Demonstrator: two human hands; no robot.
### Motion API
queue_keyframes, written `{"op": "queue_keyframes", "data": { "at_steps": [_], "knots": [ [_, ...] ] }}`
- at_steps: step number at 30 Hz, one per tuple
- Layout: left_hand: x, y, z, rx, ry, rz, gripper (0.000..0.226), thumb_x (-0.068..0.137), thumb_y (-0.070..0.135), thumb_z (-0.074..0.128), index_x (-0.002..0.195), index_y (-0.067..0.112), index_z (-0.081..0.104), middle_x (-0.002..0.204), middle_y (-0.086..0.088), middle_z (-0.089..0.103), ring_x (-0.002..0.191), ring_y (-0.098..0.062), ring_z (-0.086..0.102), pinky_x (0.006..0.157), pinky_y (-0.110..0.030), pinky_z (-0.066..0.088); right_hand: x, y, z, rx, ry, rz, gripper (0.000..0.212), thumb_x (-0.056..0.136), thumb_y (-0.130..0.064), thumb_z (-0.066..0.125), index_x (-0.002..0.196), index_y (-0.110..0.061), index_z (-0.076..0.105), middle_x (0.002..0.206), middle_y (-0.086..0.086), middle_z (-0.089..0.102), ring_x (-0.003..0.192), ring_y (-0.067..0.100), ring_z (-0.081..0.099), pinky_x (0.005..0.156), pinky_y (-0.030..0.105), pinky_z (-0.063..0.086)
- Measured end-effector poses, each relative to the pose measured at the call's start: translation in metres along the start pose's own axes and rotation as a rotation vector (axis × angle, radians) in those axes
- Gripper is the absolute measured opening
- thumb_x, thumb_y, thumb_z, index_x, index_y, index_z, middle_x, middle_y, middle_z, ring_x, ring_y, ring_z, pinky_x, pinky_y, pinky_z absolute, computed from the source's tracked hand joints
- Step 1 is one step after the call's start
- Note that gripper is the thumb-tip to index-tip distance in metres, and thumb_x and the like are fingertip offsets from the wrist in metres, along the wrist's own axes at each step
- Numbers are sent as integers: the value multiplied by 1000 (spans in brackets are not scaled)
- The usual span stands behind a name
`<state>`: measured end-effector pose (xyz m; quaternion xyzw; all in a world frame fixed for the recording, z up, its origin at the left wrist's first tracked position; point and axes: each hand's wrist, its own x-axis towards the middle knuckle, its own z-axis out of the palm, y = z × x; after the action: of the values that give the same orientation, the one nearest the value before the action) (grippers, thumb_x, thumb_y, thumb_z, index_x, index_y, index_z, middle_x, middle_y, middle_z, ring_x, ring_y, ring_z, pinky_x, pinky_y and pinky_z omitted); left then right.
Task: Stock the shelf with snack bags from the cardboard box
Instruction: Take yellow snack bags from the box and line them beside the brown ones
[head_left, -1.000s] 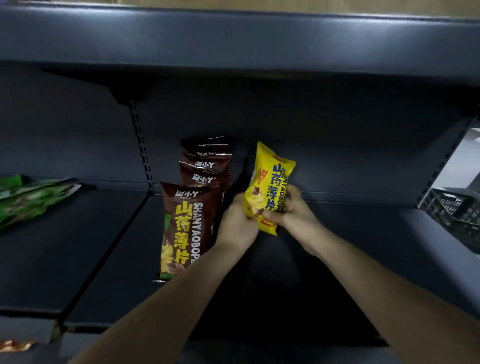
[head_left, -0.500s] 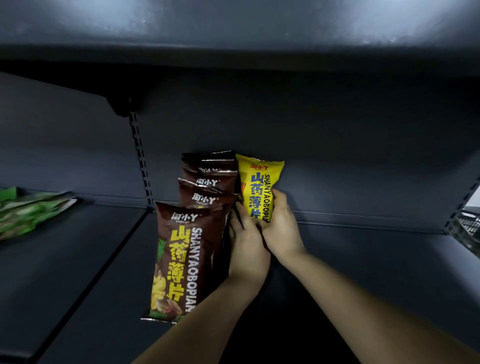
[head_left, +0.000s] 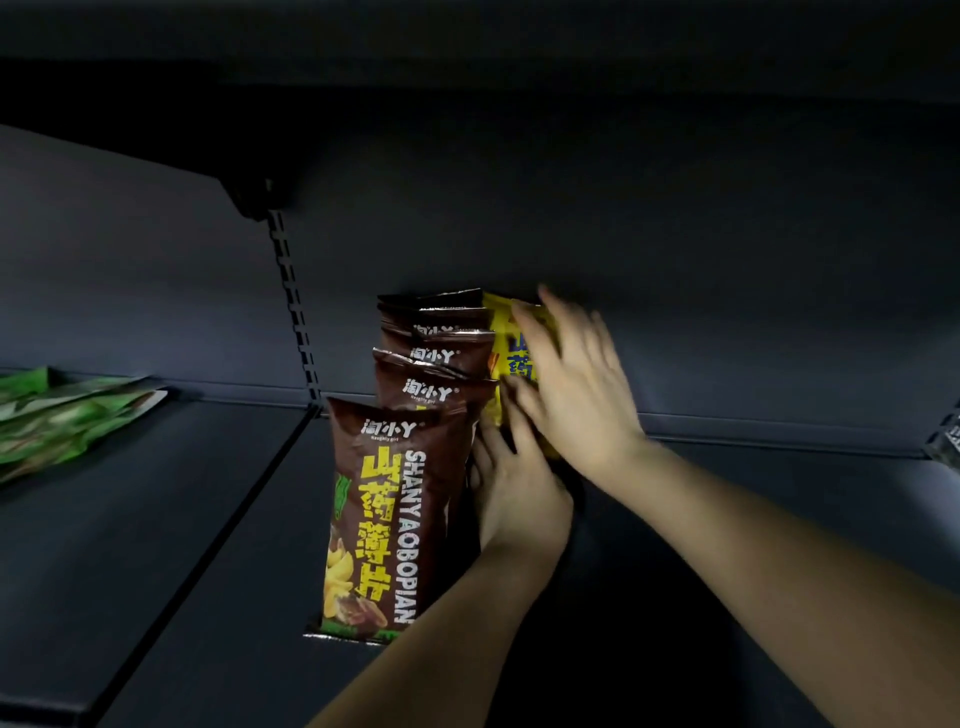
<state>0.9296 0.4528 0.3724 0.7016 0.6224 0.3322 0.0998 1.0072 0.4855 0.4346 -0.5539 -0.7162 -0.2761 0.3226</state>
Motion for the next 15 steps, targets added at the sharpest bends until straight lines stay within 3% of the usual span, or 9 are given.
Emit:
{"op": "queue_keyframes", "data": {
  "at_steps": [3, 6, 9, 13, 15],
  "knots": [
    [0, -2, 6, 35, 79, -21, 85, 72, 22, 55, 147, 1, 21, 147, -24, 32, 134, -36, 37, 110, -43, 30, 6, 11, 13, -188, -160, -146, 73, 83, -46, 60, 143, -8, 42, 148, 16, 41, 138, 30, 39, 114, 47, 28],
    [1, -4, 10, 10, 47, -38, 86, 77, 22, 56, 148, -2, 13, 152, -23, 23, 140, -34, 26, 114, -41, 21, 6, 16, 17, -287, -214, -177, 74, 87, -54, 38, 146, -9, 38, 151, 15, 38, 139, 28, 38, 114, 46, 30],
    [1, -1, 7, -22, 11, -42, 86, 82, 21, 54, 149, 0, 4, 155, -21, 12, 144, -31, 15, 117, -37, 13, 7, 15, 17, -321, -259, -163, 75, 88, -55, 31, 147, -9, 35, 152, 16, 35, 140, 29, 37, 113, 47, 31],
    [1, 0, 5, -25, 79, -48, 85, 78, 20, 57, 148, -2, 14, 152, -22, 23, 141, -33, 25, 115, -38, 19, 5, 14, 9, -276, -254, -175, 74, 84, -50, 43, 143, -6, 41, 149, 16, 39, 137, 30, 39, 114, 46, 31],
    [1, 2, 0, -73, 63, -27, 81, 81, 19, 54, 148, -1, 13, 153, -20, 20, 142, -31, 21, 116, -37, 16, -4, 13, 0, -169, -206, -167, 60, 83, -37, 55, 133, -5, 51, 140, 15, 49, 128, 31, 47, 109, 45, 38]
  ]
}}
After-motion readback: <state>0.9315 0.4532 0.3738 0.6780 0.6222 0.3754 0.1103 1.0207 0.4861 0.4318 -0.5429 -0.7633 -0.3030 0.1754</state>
